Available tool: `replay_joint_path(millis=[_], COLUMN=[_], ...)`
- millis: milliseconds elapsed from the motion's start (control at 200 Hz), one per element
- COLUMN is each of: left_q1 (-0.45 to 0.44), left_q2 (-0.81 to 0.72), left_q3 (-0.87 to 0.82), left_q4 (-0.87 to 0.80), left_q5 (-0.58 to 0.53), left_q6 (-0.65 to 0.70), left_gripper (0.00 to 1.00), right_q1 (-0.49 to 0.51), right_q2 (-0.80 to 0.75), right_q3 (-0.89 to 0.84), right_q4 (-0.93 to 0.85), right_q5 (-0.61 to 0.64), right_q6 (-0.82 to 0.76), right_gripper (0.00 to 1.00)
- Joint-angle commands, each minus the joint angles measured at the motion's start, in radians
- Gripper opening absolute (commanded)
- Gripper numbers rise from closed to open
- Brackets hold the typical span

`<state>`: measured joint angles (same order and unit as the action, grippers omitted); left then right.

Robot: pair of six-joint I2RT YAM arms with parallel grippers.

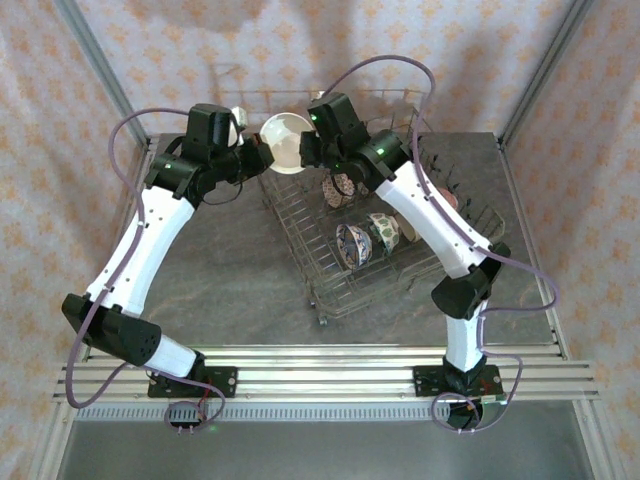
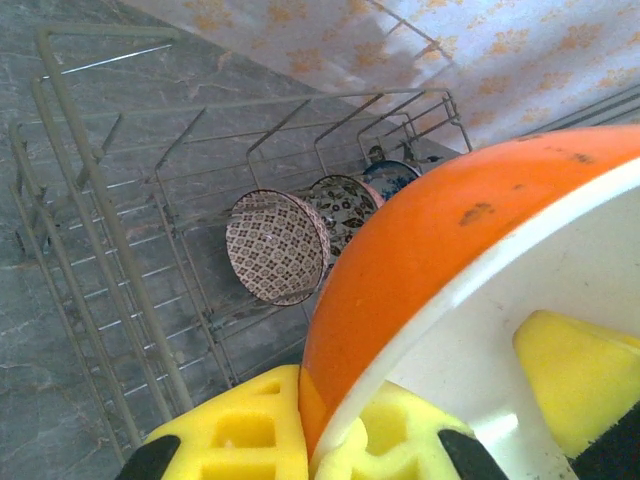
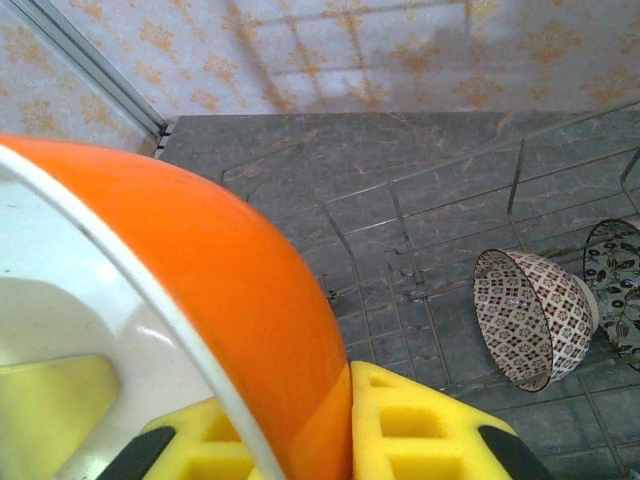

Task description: Load the bowls into the dish rack

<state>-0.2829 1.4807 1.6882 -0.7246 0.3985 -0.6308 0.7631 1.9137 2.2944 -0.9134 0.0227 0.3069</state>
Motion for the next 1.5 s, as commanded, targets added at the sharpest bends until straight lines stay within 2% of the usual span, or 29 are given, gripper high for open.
replay_joint_path(millis=[0,160,320,536,766,866,936,1056,1331,1497], left_q1=[-0.002,-0.004,-0.004,-0.004,-0.006,-0.007,-0.012,-0.018,-0.029,-0.03], left_q2=[0.011,0.02,0.022,0.026,0.029,0.032,0.034,0.041,0.052,0.041], left_q3=[0.045,0.058,0.057,0.063,0.067,0.063,0.053,0.045,0.028,0.034], left_q4=[-0.012,-0.031,-0.035,-0.033,-0.043,-0.036,-0.027,-0.036,-0.01,-0.031], left_q5=[-0.016,-0.03,-0.032,-0.024,-0.026,-0.006,0.005,-0.004,0.011,-0.022], left_q6=[0.002,0.009,0.014,0.011,0.017,0.011,0.001,0.0,-0.027,-0.011], left_gripper=[0.0,0.0,0.0,0.0,0.0,0.0,0.07,0.13,0.31,0.53], right_q1=[-0.001,-0.002,-0.002,-0.004,-0.005,-0.005,-0.005,-0.005,-0.005,-0.01], right_q2=[-0.054,-0.057,-0.059,-0.049,-0.046,-0.047,-0.047,-0.047,-0.025,0.0], right_q3=[-0.006,-0.006,-0.004,-0.005,-0.004,-0.003,-0.004,-0.004,0.009,0.031], right_q4=[0.025,0.019,0.018,0.002,-0.001,-0.003,-0.007,-0.019,-0.079,-0.143], right_q5=[0.044,0.051,0.028,0.016,0.025,0.035,0.048,0.09,0.238,0.375], right_q6=[-0.009,-0.006,-0.018,-0.025,-0.019,-0.019,-0.018,-0.004,0.075,0.131], right_gripper=[0.14,0.28,0.33,0.28,0.17,0.09,0.06,0.0,0.0,0.0])
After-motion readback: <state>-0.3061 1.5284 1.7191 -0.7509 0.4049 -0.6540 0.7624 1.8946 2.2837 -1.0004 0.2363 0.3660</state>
